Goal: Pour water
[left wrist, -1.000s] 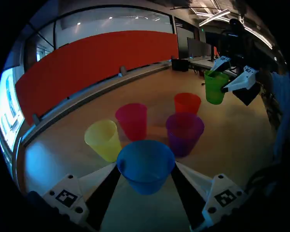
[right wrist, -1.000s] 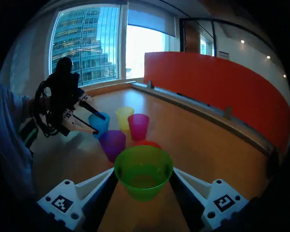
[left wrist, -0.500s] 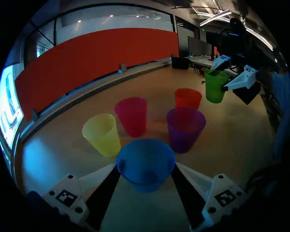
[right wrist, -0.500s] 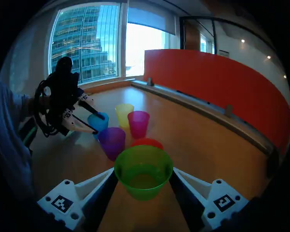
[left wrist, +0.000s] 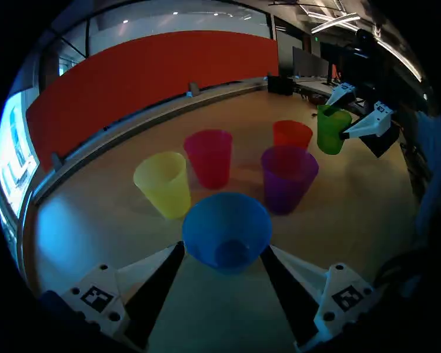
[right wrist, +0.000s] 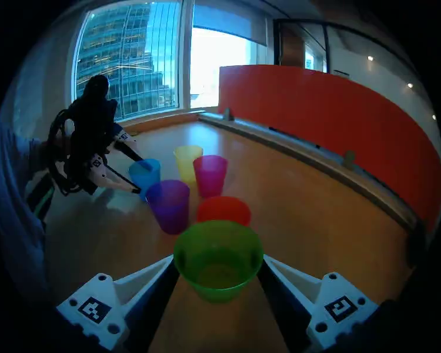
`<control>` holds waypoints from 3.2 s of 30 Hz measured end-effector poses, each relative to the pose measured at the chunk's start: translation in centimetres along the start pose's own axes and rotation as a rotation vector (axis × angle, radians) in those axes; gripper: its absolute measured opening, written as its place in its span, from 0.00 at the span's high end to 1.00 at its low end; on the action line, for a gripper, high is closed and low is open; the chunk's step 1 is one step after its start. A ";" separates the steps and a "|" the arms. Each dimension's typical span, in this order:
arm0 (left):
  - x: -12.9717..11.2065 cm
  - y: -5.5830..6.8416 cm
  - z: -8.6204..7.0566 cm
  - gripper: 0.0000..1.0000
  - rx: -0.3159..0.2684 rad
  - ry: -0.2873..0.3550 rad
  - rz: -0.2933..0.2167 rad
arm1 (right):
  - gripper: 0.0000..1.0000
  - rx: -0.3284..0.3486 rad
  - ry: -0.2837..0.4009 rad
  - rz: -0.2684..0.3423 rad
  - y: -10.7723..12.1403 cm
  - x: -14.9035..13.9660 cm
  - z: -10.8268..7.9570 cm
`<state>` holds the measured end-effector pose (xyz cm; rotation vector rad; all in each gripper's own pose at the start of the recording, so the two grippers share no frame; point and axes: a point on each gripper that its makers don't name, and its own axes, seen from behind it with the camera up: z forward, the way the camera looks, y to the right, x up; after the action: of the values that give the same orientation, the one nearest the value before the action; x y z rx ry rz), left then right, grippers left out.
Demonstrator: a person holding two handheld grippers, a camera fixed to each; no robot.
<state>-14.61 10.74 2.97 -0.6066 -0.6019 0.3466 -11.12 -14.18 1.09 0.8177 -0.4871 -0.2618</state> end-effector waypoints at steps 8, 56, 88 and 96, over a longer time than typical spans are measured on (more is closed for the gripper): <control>-0.4 -0.6 -2.1 0.04 0.048 0.008 0.003 | 0.10 0.000 -0.039 0.012 0.2 -2.0 1.1; 0.3 -1.3 -9.8 0.04 0.218 0.185 -0.101 | 0.00 -0.207 0.069 0.134 1.8 -3.4 -6.7; 9.4 -2.1 -19.1 0.04 0.522 0.661 -0.187 | 0.00 -0.821 0.654 0.234 7.5 5.8 -18.9; 10.1 -1.9 -19.0 0.04 0.517 0.705 -0.211 | 0.00 -0.889 0.682 0.276 7.5 5.2 -19.1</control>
<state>5.20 5.89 -4.10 -0.1340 0.1112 0.0642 3.42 0.75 -2.78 -0.0627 0.1793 0.0758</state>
